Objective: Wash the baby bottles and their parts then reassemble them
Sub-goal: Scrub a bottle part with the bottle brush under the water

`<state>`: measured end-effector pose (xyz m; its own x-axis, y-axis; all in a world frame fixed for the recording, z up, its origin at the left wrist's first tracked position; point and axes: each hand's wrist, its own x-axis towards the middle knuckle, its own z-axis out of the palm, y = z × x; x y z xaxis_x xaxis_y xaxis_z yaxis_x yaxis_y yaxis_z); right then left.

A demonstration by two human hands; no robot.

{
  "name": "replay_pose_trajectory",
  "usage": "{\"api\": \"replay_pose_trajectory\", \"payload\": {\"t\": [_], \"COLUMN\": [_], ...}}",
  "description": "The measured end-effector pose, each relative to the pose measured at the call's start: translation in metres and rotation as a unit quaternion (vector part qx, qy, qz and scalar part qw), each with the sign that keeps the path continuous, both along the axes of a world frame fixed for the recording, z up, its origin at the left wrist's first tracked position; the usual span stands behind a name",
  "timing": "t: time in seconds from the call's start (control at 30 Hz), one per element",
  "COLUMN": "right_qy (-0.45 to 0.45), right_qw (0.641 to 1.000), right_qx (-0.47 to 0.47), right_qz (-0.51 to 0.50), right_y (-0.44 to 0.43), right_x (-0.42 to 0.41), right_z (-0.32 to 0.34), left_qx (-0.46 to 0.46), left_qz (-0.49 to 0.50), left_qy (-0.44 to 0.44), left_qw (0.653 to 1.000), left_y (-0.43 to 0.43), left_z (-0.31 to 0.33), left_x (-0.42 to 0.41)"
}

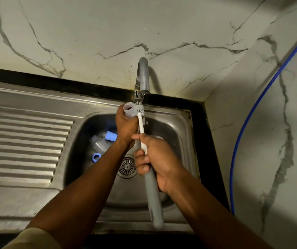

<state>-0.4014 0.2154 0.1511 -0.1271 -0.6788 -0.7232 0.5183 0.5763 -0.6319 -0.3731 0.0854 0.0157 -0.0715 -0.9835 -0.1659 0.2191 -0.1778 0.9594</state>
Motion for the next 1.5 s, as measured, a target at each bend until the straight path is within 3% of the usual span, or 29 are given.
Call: {"api": "replay_pose_trajectory", "payload": {"t": [0.17,0.37,0.47,0.67,0.9,1.03,1.13,1.33,1.5], "right_qy": [-0.009,0.012,0.009,0.015,-0.023,-0.009,-0.013,-0.030,-0.018], "right_qw": [0.999,1.000,1.000,1.000,0.999,1.000,1.000,0.999,0.999], "right_qx": [0.005,-0.010,0.003,-0.002,0.001,-0.005,-0.020,-0.018,-0.012], "right_qz": [-0.052,0.022,0.001,0.025,-0.039,-0.010,0.015,-0.002,-0.028], "right_y": [-0.017,0.006,-0.009,-0.001,-0.027,-0.013,-0.002,-0.023,-0.030], "right_x": [-0.015,-0.013,-0.018,-0.007,-0.018,-0.012,-0.010,-0.013,-0.006], "right_z": [-0.002,0.000,-0.002,0.001,0.004,0.002,0.008,0.011,0.005], "left_qx": [-0.016,-0.015,-0.001,0.009,-0.001,0.002,0.052,0.030,-0.014], "left_qz": [-0.044,-0.012,-0.035,-0.011,-0.127,-0.078,-0.033,-0.081,-0.090], "left_qy": [-0.012,-0.050,-0.067,-0.038,0.038,-0.028,-0.020,0.055,0.031], "left_qw": [0.999,0.999,0.997,0.999,0.991,0.997,0.998,0.995,0.995], "left_y": [0.011,0.001,0.009,-0.001,0.010,0.006,-0.001,0.002,-0.003], "left_z": [0.002,0.008,0.003,0.005,0.010,0.012,0.009,0.011,0.011], "left_x": [-0.004,0.000,-0.002,0.003,-0.001,-0.003,0.004,0.006,0.002]}}
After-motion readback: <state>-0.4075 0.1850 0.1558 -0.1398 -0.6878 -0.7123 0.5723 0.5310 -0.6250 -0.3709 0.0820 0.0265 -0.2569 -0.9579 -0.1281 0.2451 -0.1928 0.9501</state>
